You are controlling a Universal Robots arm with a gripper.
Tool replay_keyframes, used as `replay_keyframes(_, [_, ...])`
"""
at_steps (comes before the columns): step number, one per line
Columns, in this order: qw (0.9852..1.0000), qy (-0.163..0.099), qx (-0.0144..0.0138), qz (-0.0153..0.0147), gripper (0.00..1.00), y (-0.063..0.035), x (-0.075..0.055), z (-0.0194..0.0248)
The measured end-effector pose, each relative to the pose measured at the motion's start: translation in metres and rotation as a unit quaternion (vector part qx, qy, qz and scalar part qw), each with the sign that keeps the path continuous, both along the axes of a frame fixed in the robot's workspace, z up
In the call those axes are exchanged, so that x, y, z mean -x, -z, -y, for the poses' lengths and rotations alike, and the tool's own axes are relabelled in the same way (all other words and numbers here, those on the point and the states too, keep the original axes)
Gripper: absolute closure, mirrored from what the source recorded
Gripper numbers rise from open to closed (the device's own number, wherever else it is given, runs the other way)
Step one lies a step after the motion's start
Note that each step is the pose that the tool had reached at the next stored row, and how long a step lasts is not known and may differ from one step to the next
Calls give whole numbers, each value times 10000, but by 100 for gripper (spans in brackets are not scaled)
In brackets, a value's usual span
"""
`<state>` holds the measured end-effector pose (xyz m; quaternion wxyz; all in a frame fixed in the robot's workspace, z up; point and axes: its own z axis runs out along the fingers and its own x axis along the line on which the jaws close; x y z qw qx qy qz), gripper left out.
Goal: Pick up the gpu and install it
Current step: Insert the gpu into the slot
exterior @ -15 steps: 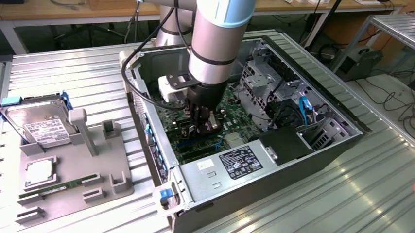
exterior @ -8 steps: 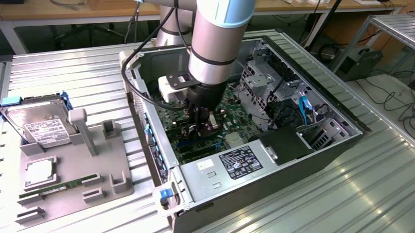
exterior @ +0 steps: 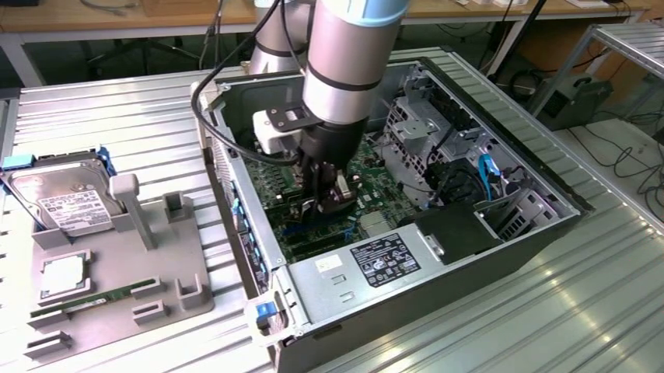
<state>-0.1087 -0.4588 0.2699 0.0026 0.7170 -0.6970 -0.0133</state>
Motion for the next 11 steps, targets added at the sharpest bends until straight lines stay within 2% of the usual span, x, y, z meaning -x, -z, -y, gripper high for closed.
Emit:
replay_keyframes(4, [10000, 0, 0, 0, 54, -146, 0, -6])
replay_keyframes(8, [10000, 0, -3, -5, 56, -213, -16, -15])
replay_keyframes(9, [10000, 0, -10, -18, 62, -213, -39, -15])
replay_keyframes(10, [10000, -1, -16, -35, 62, -214, -73, -15])
replay_keyframes(11, [10000, -2, -22, -54, 69, -214, -109, -15])
